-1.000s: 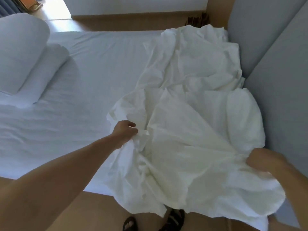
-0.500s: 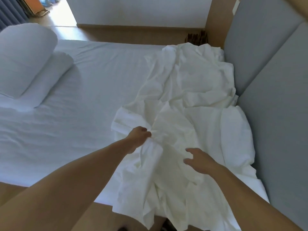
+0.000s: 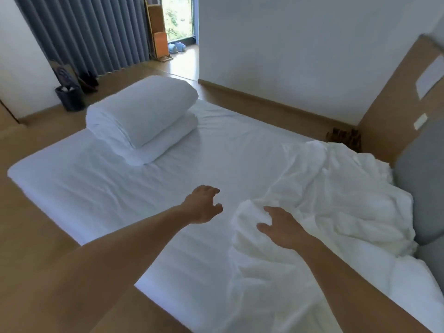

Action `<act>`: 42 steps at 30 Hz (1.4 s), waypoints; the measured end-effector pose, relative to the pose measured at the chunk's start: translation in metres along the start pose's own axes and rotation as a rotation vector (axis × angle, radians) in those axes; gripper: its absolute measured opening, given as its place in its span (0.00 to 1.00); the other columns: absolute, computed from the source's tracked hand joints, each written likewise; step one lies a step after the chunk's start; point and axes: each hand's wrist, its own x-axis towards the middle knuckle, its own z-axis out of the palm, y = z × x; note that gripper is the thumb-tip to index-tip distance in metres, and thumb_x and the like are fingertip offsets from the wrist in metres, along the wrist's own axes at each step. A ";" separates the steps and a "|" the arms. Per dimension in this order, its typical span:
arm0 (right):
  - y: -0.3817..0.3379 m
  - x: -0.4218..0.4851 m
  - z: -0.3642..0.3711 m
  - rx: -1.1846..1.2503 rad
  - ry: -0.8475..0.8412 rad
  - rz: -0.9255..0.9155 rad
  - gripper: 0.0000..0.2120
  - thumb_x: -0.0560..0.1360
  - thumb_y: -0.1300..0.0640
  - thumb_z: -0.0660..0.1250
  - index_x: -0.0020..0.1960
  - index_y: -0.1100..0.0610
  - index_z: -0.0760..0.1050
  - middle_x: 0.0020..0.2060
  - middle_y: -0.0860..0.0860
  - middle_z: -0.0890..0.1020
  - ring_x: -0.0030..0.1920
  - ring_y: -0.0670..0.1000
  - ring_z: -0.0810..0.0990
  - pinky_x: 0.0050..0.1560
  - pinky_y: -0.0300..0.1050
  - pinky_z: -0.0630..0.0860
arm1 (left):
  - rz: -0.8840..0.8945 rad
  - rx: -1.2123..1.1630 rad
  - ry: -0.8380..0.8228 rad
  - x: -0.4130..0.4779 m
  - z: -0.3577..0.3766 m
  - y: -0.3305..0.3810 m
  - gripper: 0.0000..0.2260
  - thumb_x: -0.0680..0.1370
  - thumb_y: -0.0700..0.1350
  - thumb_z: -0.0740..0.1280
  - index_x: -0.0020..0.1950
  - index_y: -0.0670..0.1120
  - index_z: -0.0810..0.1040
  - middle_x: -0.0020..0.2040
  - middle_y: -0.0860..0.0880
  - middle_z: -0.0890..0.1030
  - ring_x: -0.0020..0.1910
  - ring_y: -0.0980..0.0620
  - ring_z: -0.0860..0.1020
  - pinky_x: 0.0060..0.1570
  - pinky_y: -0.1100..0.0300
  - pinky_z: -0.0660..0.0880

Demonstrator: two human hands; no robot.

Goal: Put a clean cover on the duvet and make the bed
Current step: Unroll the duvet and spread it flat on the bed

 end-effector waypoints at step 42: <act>-0.579 0.492 0.099 0.821 0.108 0.364 0.49 0.71 0.34 0.70 0.79 0.60 0.54 0.74 0.59 0.66 0.72 0.62 0.67 0.70 0.61 0.68 | -0.151 0.041 0.027 0.301 -0.440 -0.556 0.29 0.81 0.53 0.63 0.80 0.48 0.58 0.80 0.49 0.58 0.78 0.49 0.58 0.73 0.52 0.61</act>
